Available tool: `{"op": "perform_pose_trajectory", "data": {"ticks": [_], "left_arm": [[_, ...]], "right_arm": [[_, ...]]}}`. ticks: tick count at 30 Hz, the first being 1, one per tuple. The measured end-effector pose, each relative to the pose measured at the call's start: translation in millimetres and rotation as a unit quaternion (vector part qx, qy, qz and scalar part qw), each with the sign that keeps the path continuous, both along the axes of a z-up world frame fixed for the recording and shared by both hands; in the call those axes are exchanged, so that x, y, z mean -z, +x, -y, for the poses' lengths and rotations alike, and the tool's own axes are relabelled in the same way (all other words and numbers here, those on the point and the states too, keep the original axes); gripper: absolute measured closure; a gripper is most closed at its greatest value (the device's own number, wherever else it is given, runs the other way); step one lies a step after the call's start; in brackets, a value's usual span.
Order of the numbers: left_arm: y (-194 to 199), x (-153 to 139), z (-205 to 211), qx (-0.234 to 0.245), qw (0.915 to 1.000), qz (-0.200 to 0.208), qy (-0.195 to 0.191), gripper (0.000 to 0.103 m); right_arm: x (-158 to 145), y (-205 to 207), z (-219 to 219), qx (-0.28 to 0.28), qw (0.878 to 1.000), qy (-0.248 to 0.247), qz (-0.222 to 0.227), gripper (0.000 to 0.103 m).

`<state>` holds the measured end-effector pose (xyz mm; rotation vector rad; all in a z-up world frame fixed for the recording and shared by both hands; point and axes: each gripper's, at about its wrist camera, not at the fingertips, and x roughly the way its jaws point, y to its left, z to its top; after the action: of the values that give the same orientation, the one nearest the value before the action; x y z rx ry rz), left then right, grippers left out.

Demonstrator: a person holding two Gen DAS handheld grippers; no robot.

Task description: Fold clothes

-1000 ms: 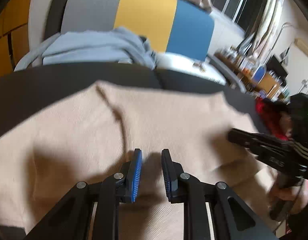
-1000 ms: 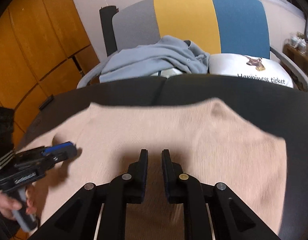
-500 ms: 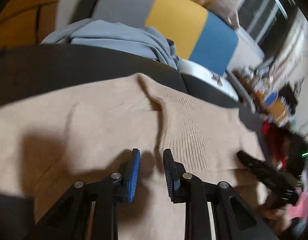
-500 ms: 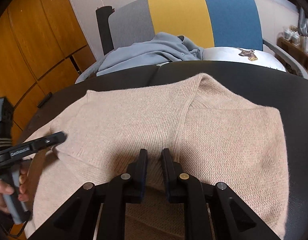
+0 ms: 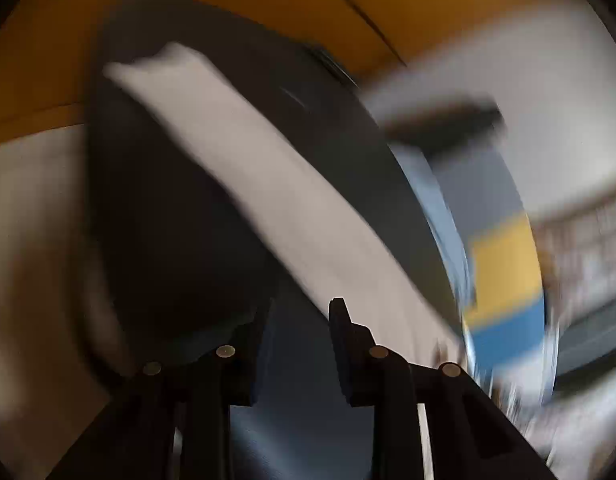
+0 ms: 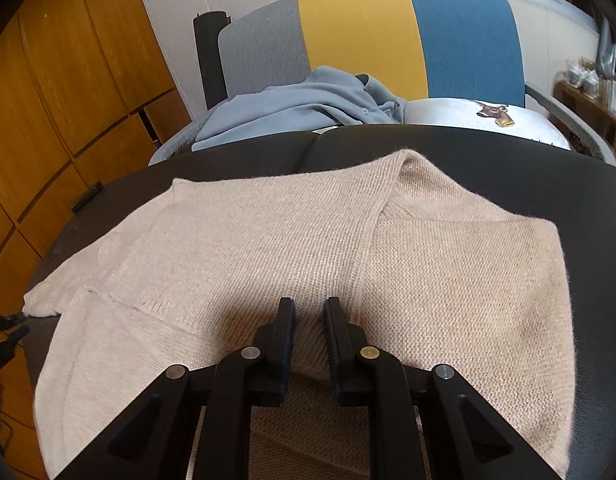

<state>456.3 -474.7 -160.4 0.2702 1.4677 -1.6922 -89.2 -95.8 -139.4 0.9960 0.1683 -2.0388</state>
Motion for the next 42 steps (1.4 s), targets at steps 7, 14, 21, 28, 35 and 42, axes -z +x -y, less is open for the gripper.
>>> {"op": "perform_pose_trajectory", "data": {"ticks": [7, 14, 21, 28, 35, 42], "left_arm": [[48, 17, 45, -0.076, 0.9954, -0.047, 0.036, 0.068], [70, 30, 80, -0.133, 0.9853, -0.09, 0.058, 0.063], [57, 35, 90, -0.158, 0.9814, -0.081, 0.073, 0.1], [-4, 6, 97, -0.087, 0.9922, -0.076, 0.046, 0.1], [-164, -58, 49, 0.104, 0.9887, -0.103, -0.033, 0.1], [-314, -51, -40, 0.281, 0.957, -0.044, -0.055, 0.099]], "right_arm": [[-1, 3, 3, 0.001, 1.0, 0.011, -0.01, 0.086], [-1, 4, 4, 0.002, 1.0, 0.016, -0.015, 0.086], [0, 1, 1, 0.002, 1.0, 0.006, -0.006, 0.085], [0, 1, 0, 0.001, 1.0, 0.0, 0.0, 0.085], [0, 1, -1, 0.0, 1.0, -0.001, 0.0, 0.085], [1, -2, -4, -0.001, 1.0, -0.01, 0.01, 0.085]]}}
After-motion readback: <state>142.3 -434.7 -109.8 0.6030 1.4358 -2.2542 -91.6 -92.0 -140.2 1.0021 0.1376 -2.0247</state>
